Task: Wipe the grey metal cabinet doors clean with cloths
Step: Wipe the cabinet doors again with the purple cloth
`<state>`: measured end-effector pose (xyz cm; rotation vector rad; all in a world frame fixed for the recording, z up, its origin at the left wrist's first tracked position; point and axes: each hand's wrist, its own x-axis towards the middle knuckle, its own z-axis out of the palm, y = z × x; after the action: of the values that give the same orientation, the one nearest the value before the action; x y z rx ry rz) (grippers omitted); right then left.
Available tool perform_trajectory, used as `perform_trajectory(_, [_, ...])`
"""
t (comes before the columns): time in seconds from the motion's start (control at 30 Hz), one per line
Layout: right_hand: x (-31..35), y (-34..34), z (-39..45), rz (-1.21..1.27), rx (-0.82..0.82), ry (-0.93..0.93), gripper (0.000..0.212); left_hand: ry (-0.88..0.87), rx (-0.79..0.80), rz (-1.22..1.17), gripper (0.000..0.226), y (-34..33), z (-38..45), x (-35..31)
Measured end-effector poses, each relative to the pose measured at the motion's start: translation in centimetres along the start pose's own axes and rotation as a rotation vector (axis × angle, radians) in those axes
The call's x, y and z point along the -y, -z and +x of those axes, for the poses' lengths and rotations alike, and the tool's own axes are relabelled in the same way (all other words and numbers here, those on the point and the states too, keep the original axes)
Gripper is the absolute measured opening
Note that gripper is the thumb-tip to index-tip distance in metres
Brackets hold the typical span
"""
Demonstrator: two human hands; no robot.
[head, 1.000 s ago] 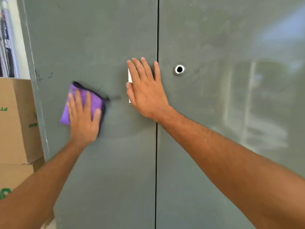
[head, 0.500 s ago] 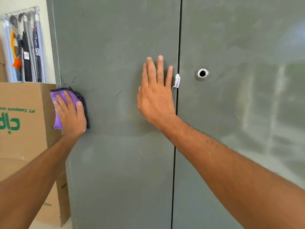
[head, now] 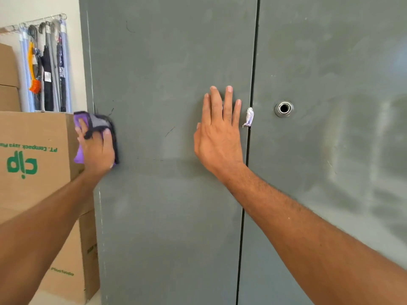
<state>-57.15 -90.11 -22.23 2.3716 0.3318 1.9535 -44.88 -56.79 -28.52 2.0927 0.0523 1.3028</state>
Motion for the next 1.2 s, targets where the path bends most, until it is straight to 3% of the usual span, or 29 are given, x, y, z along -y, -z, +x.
perform_trajectory(0.1, [0.0,-0.1,0.0,0.018,0.004,-0.006,0.071,-0.205,-0.195,0.034,0.062,1.0,6.1,-5.6])
perform_trajectory(0.23, [0.1,0.1,0.0,0.006,0.003,-0.005,0.071,-0.208,-0.158,0.045,0.064,-2.0,-3.5,-2.5])
perform_trajectory(0.37, [0.1,0.0,-0.2,0.020,0.006,-0.015,0.072,-0.191,0.025,0.041,0.074,-3.4,-11.5,2.0])
perform_trajectory(0.57, [0.2,-0.1,-0.4,0.100,-0.005,-0.036,0.075,-0.251,-0.143,0.071,0.065,0.9,3.4,-9.6])
perform_trajectory(0.63, [0.2,0.3,-0.2,0.177,-0.017,-0.034,0.076,-0.312,-0.163,0.059,0.061,-0.5,2.0,-13.3])
perform_trajectory(0.73, [-0.5,1.0,-0.7,0.329,-0.021,-0.013,0.073,-0.604,-0.042,0.074,0.070,-3.2,-7.7,-13.5])
perform_trajectory(0.83, [-1.9,2.6,-1.5,0.520,-0.026,-0.018,0.063,-0.962,0.119,0.240,0.068,-2.7,-11.6,-7.8])
perform_trajectory(0.9, [-3.2,4.0,-2.2,0.620,-0.032,-0.017,0.054,-0.907,0.085,0.238,0.067,-1.8,-8.6,-6.7])
perform_trajectory(1.03, [-6.2,5.1,-2.4,0.592,-0.111,-0.037,0.045,-0.400,-0.138,0.057,0.069,-1.1,-2.2,-16.9])
perform_trajectory(1.1, [-7.0,4.9,-1.7,0.539,-0.145,-0.103,0.042,-0.445,-0.151,0.039,0.068,-2.3,-3.3,-22.1])
perform_trajectory(1.2, [-7.0,4.9,-1.4,0.536,-0.171,-0.145,0.039,-0.722,-0.074,0.044,0.071,-4.2,-10.5,-22.3])
